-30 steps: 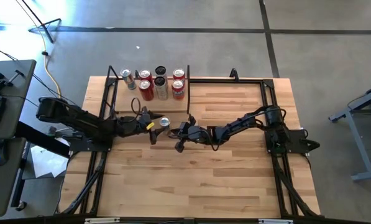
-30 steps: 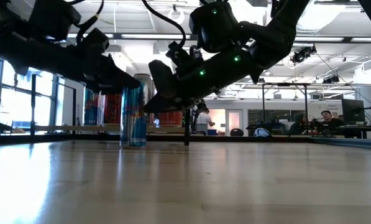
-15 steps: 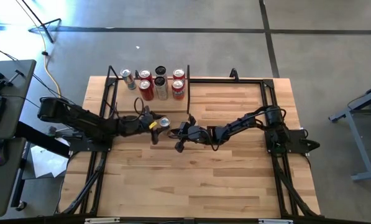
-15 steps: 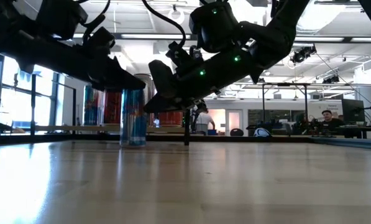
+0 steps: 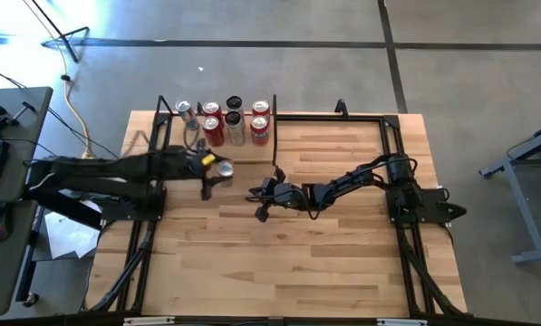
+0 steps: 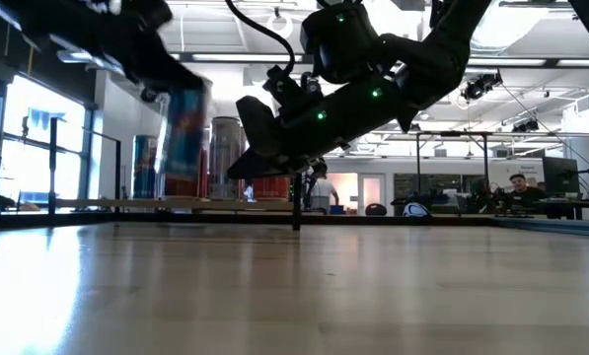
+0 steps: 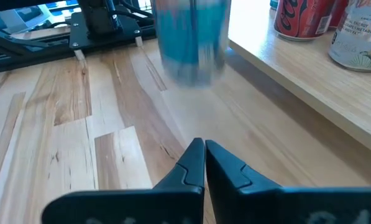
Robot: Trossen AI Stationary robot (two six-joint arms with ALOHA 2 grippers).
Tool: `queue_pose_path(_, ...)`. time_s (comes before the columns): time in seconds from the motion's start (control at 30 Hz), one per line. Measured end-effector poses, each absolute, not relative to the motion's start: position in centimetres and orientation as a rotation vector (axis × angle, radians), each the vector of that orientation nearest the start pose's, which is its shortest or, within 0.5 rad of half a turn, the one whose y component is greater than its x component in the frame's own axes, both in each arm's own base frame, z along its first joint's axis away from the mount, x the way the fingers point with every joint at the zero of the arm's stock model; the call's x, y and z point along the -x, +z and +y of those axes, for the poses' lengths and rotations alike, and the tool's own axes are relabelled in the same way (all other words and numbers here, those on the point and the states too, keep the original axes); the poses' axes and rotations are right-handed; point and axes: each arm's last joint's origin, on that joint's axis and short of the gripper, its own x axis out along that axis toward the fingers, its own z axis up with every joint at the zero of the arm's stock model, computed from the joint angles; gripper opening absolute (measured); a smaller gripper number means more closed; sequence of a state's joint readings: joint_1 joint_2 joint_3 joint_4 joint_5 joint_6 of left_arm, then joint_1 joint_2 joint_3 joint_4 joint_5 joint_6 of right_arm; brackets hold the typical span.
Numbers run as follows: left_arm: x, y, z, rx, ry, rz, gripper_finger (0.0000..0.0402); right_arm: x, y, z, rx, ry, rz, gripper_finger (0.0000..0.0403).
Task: Place canned beverage on shelf
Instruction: Put the blue soda can aligned with the other blue soda can on the shelf
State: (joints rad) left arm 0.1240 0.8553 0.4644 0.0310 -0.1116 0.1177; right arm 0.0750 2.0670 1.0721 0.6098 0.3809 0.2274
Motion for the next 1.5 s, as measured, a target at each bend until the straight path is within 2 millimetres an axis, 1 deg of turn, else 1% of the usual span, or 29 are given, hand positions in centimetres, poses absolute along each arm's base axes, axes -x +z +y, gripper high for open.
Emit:
queue_pose_path(0.13, -15.9, 27.4, 2.7, -0.153, 0.228, 0.391, 0.0222, -41.7, 12.7, 2.1, -0.133, -0.336, 0.342, 0.0)
queue_pose_path(0.23, -14.0, 30.1, 2.7, -0.167, 0.254, 0.33, 0.0222, -41.7, 12.7, 2.1, -0.134, -0.332, 0.342, 0.0)
queue_pose_path(0.3, -12.7, 31.2, 2.7, -0.191, 0.28, 0.276, 0.0222, -41.7, 12.7, 2.1, -0.131, -0.329, 0.343, 0.0)
queue_pose_path(0.4, -11.2, 31.7, 3.0, -0.222, 0.399, 0.254, 0.0222, -41.7, 12.7, 2.1, -0.131, -0.326, 0.345, 0.0)
queue_pose_path(0.47, -10.5, 31.4, 3.3, -0.211, 0.512, 0.289, 0.0222, -41.7, 12.7, 2.1, -0.13, -0.323, 0.348, 0.0)
queue_pose_path(0.6, -10.0, 30.8, 3.7, -0.167, 0.617, 0.329, 0.0222, -41.7, 12.7, 2.1, -0.127, -0.322, 0.352, 0.0)
queue_pose_path(0.73, -10.7, 29.7, 4.5, -0.167, 0.703, 0.389, 0.0222, -41.7, 12.7, 2.1, -0.12, -0.318, 0.353, 0.0)
queue_pose_path(0.87, -11.4, 28.1, 5.3, -0.142, 0.79, 0.438, 0.0222, -41.7, 12.7, 2.1, -0.12, -0.318, 0.353, 0.0)
queue_pose_path(1.0, -11.5, 26.4, 6.0, -0.096, 0.9, 0.463, 0.0222, -41.7, 12.7, 2.1, -0.12, -0.318, 0.353, 0.0)
queue_pose_path(1.13, -11.4, 24.8, 6.5, -0.052, 0.966, 0.453, 0.0222, -41.7, 12.7, 2.1, -0.12, -0.318, 0.353, 0.0)
queue_pose_path(1.33, -11.2, 22.3, 6.8, -0.038, 1.03, 0.405, 0.0222, -41.7, 12.7, 2.1, -0.12, -0.317, 0.353, 0.0)
queue_pose_path(1.5, -10.7, 21.3, 6.7, -0.031, 1.033, 0.397, 0.0222, -41.7, 12.7, 2.2, -0.12, -0.317, 0.353, 0.0)
